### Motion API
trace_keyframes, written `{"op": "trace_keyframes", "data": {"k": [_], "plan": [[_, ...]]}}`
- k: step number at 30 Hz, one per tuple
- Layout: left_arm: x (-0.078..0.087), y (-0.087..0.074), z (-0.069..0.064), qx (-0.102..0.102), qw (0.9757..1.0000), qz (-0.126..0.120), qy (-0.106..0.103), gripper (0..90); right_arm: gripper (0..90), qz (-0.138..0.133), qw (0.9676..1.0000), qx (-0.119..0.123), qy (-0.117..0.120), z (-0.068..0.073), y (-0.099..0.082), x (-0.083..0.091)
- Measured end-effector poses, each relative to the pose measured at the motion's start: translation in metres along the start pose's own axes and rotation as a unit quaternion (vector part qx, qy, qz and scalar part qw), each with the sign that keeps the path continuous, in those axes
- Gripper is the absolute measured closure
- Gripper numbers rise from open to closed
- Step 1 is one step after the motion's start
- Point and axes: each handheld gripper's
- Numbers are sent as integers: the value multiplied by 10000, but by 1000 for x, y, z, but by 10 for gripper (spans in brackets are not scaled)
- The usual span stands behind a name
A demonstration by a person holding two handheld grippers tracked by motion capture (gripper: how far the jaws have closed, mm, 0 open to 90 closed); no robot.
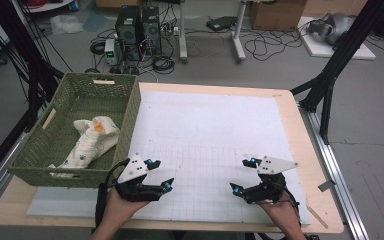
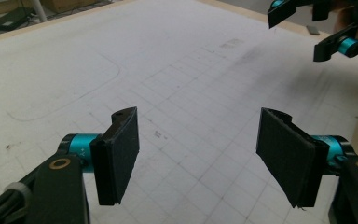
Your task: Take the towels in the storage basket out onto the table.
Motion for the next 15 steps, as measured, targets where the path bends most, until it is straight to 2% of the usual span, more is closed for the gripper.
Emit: {"op": "trace_keyframes", "data": {"k": [3, 7, 15], "plan": [[4, 6, 1, -10, 9999, -65, -98, 305, 106, -23, 10000, -15, 8, 0, 0, 1], [8, 14, 5, -54, 9997, -27, -228, 315, 106, -22, 10000, -25, 2, -1, 1, 2], [17, 28, 16, -58, 9995, -18, -315, 331, 106, -16, 10000, -1, 36, -2, 1, 1]]}}
Point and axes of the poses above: each handheld gripper's, and its own axes: x roughly backward along the jaws, y roughly out of its top, z roughly to its left, and after that the axes turned 1 degree about -z, right-handed
